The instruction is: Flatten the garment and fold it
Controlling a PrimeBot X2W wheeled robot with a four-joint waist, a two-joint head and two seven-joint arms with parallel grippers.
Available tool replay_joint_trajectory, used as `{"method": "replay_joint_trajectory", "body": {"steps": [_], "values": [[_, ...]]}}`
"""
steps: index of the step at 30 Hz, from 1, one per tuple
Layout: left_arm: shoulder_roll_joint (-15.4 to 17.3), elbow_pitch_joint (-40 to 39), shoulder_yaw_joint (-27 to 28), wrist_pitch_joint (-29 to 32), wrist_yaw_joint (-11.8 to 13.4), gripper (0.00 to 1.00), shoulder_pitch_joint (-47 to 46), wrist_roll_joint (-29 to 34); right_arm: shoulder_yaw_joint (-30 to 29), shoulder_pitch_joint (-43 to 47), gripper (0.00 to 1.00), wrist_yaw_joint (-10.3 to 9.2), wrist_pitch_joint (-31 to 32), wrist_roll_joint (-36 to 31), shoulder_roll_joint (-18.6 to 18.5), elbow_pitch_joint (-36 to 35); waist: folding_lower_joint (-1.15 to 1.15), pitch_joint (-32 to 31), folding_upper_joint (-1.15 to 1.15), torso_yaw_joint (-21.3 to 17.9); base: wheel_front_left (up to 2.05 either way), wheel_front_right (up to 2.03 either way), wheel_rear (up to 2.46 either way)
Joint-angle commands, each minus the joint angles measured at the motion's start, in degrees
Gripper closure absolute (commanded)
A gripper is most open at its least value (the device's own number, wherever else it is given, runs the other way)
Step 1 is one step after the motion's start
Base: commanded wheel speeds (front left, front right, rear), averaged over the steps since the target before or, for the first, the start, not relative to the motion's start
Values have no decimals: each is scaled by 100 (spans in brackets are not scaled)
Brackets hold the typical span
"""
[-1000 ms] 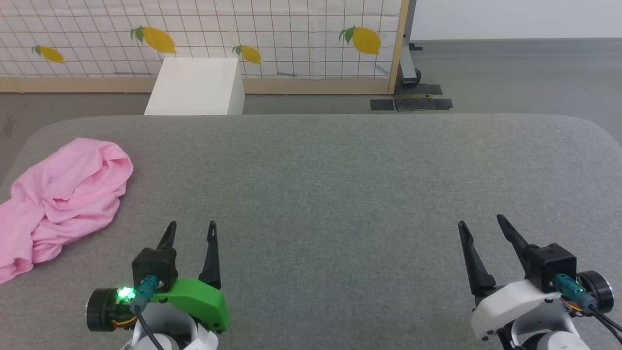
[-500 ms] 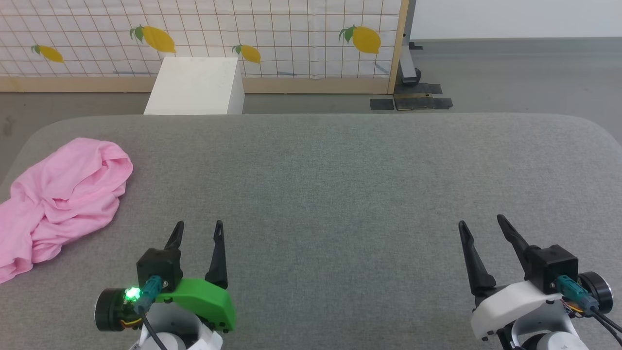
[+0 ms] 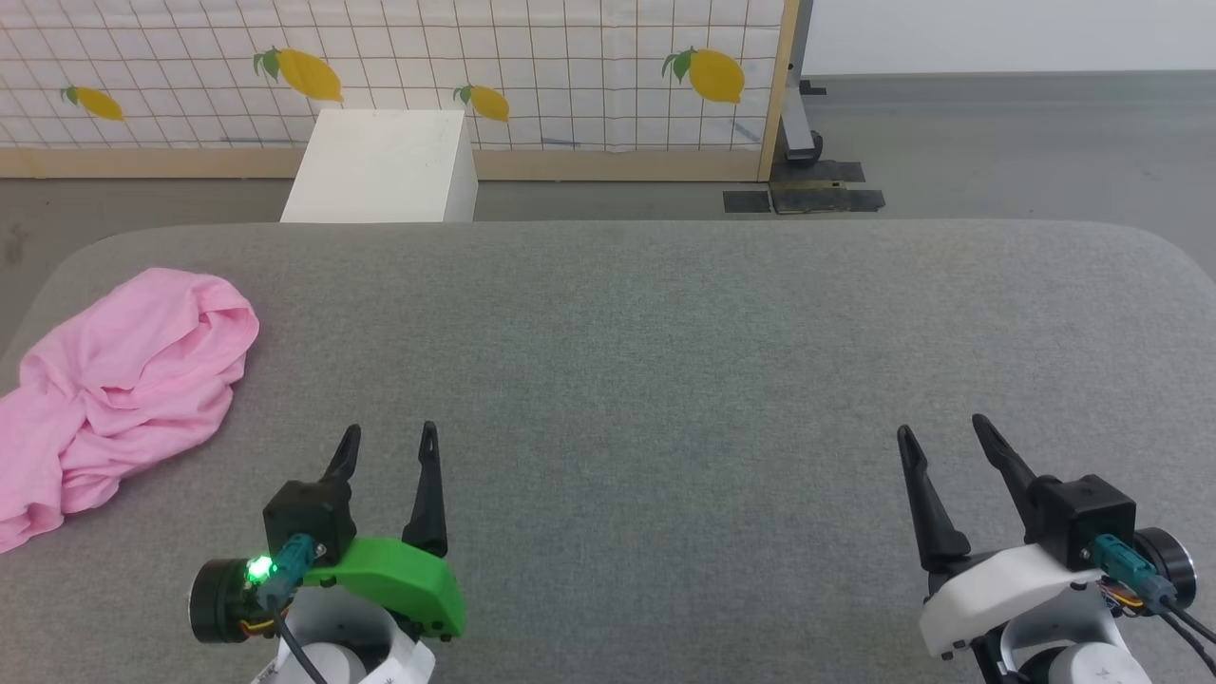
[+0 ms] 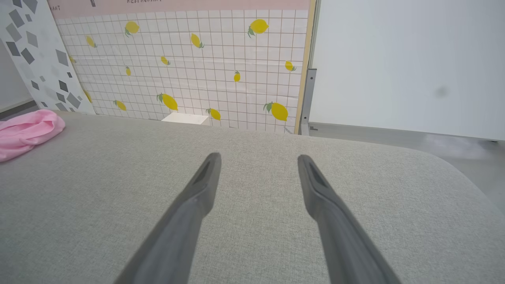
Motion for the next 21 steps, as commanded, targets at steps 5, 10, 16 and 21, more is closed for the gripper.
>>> {"method": "replay_joint_trajectory", "body": {"steps": [5,10,16,21], "values": [[85,13,-46,-79,109,0,-92,-178,-7,-123,0,-4,-75,57,3,46,0,0,0,0,0,0,0],[128,1,-76,-113,177,0,-90,-269,-17,-139,0,-4,-96,72,4,66,0,4,0,6,0,0,0],[166,-4,-131,-157,250,0,-91,-376,-26,-152,0,-4,-109,98,4,85,0,17,0,10,0,0,0],[198,-5,-180,-193,304,0,-88,-464,-29,-153,0,-5,-136,127,5,99,0,32,0,5,0,0,0]]}}
